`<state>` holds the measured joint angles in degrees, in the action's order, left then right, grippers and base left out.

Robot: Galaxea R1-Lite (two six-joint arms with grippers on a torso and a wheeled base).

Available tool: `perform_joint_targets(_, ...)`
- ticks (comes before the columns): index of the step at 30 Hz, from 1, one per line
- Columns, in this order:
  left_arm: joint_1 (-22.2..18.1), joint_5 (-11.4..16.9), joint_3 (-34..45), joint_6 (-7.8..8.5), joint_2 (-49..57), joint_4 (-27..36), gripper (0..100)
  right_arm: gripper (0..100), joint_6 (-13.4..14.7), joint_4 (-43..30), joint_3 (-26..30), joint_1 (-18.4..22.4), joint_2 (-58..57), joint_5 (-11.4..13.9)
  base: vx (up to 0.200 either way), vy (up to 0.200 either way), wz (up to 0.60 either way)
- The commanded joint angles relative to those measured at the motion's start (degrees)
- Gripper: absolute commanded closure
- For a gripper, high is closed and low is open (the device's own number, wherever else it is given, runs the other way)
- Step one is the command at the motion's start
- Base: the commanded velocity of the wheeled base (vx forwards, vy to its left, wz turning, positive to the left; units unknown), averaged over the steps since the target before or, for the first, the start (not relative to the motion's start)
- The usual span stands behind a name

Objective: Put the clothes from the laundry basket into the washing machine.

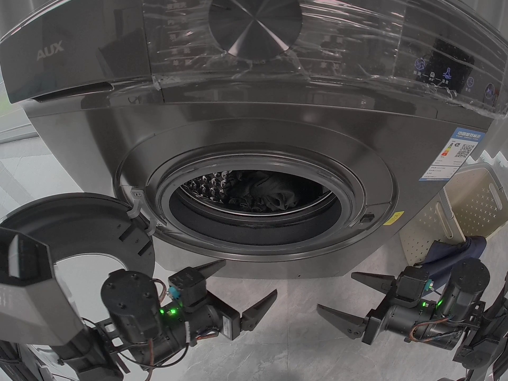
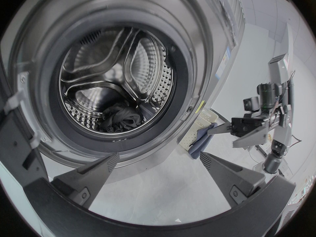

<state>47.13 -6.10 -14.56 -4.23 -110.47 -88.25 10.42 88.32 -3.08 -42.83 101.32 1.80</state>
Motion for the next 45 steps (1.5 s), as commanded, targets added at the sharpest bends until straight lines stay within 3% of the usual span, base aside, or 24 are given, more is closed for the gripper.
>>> perform_joint_targets(1, 1.56, -0.41, 6.21, 0.01, 9.4, -0.61, 0, 0, 0.04, -0.43, 3.08, 2.22, -5.87, -0.57, 0.0, 0.0, 0.0)
perform_joint_targets(9, 1.39, -3.13, 13.68, -0.25, 17.92, -0.61, 0, 0, -1.46, -2.98, 3.08, 10.83, -16.41, -0.84, -0.1, 0.0, 0.0)
perform_joint_targets(13, 1.04, -3.66, 14.56, -0.52, 22.05, 0.18, 0, 0, -2.51, -13.35, 3.08, 14.44, -22.92, -2.42, -0.2, 0.0, 0.0)
perform_joint_targets(16, 1.12, -5.86, 14.56, -0.69, 25.31, 1.5, 0, 0, -2.69, -23.55, 3.08, 14.17, -30.65, -4.27, -0.2, 0.0, 0.0)
perform_joint_targets(20, 0.95, -6.56, 14.56, -1.04, 29.52, 3.96, 0, 0, -3.22, -35.32, 3.08, 14.17, -40.41, -4.27, -0.2, 0.0, 0.0)
perform_joint_targets(22, 0.07, -6.47, 14.56, -0.6, 36.29, 9.85, 0, 0, -3.3, -47.01, 3.08, 14.79, -50.6, -4.18, -0.2, 0.0, 0.0)
perform_joint_targets(24, -0.2, -6.3, 14.56, -0.6, 38.93, 12.75, 0, 0, -3.39, -50.62, 3.08, 14.96, -54.29, -4.09, -0.2, 0.0, 0.0)
perform_joint_targets(25, -0.55, -6.12, 14.56, -0.69, 45.43, 20.04, 0, 0, -3.48, -57.82, 3.08, 15.84, -61.33, -4.0, -0.2, 0.0, 0.0)
perform_joint_targets(28, -3.01, -5.42, 14.56, -1.22, 54.84, 30.42, 0, 0, -3.92, -63.89, 3.08, 20.33, -67.3, -3.91, -0.2, 0.0, 0.0)
perform_joint_targets(30, -4.59, -5.07, 14.56, -1.13, 60.64, 37.27, 0, 0, -4.53, -65.91, 3.08, 22.96, -70.64, -3.74, -0.2, 0.0, 0.0)
perform_joint_targets(31, -4.59, -5.07, 14.56, -1.13, 60.64, 37.27, 0, 0, -4.53, -65.91, 3.08, 22.96, -70.64, -3.74, -0.2, 0.0, 0.0)
perform_joint_targets(32, -6.61, -4.1, 14.56, -0.96, 67.4, 45.09, 0, 0, -5.06, -67.67, 3.08, 24.98, -74.77, -3.3, -0.2, 0.0, 0.0)
perform_joint_targets(36, -11.18, -1.81, 14.56, -1.04, 76.9, 52.74, 0, 0, -5.06, -68.63, 3.08, 28.24, -77.94, -2.86, -0.15, 0.0, 0.0)
perform_joint_targets(39, -16.98, 3.72, 14.56, -1.13, 86.13, 59.16, 0, 0, -5.59, -68.72, 2.82, 31.58, -79.69, -2.68, 0.0, 0.0, 0.0)
perform_joint_targets(41, -19.71, 5.22, 14.29, -1.13, 89.38, 61.97, 0, 0, -6.29, -68.72, 2.82, 32.54, -80.57, -1.72, 0.0, 0.0, 0.0)
perform_joint_targets(42, -22.7, 6.27, 14.12, -1.13, 92.89, 65.57, 0, 0, -6.29, -68.81, 2.82, 33.25, -81.72, 0.13, -0.2, 0.0, 0.0)
perform_joint_targets(45, -27.88, 6.62, 14.03, -1.04, 96.94, 69.79, 0, 0, -6.2, -69.42, 2.73, 34.21, -83.74, 2.33, -0.133, 0.0, 0.0)
